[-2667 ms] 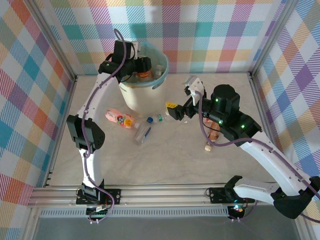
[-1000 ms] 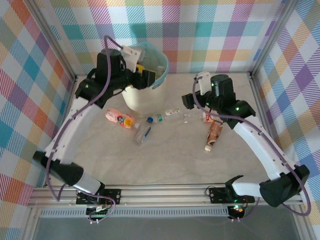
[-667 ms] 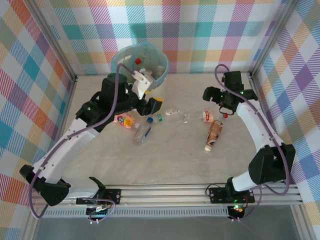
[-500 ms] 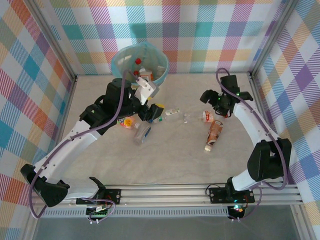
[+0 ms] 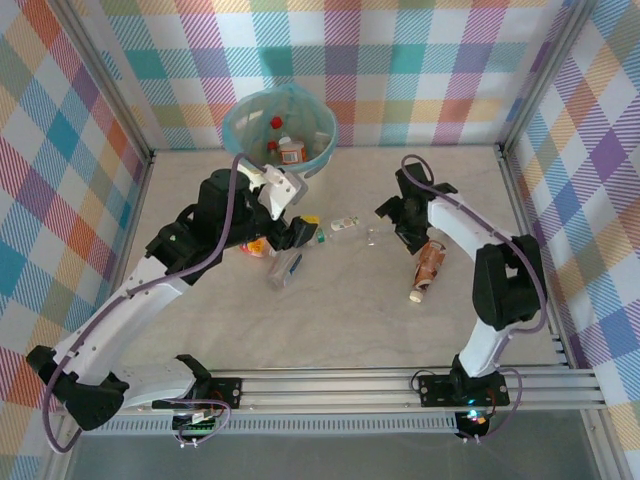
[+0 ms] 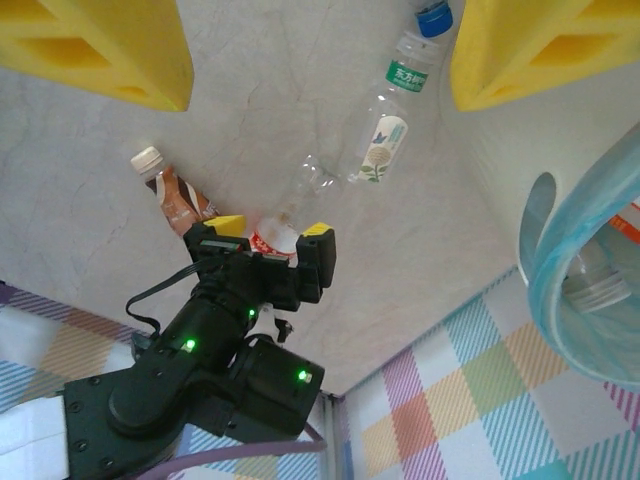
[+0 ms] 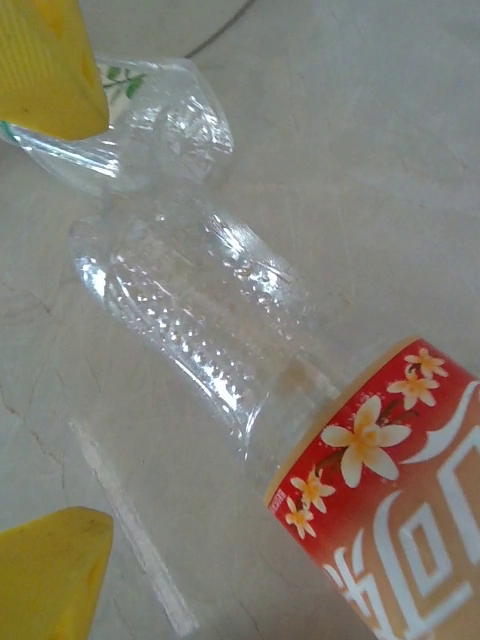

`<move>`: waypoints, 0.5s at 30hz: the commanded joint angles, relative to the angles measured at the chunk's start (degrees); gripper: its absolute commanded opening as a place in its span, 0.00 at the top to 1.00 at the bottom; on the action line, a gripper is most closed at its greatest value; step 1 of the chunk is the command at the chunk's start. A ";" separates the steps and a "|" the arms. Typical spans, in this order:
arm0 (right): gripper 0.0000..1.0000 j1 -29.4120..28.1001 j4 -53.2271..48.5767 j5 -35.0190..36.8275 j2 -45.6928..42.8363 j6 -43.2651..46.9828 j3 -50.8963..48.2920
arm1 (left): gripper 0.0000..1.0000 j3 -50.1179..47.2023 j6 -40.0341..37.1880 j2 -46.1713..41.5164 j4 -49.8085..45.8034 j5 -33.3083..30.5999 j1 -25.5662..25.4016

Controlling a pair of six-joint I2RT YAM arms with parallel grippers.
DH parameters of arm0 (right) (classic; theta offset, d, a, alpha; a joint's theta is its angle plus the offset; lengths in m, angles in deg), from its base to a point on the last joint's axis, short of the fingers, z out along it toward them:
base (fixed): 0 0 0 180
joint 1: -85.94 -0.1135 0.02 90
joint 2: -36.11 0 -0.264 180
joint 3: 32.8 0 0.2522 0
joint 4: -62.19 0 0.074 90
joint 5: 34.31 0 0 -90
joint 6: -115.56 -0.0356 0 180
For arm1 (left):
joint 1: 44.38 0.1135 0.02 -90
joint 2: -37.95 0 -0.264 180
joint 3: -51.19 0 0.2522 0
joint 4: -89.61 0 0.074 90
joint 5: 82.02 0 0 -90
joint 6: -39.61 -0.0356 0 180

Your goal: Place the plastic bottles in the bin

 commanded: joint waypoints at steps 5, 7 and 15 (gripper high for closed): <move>0.04 -0.29 -3.89 1.61 7.39 -8.05 6.90 | 0.31 -2.44 -1.59 -4.45 0.43 -1.83 -0.69; 0.04 -0.28 -3.65 1.58 9.11 -9.39 7.51 | 0.31 -2.69 -1.64 -5.08 0.09 -2.39 -0.74; 0.06 -0.17 -2.54 1.52 13.52 -11.82 8.92 | 0.31 -3.32 -1.81 -6.61 -1.37 -3.20 -0.74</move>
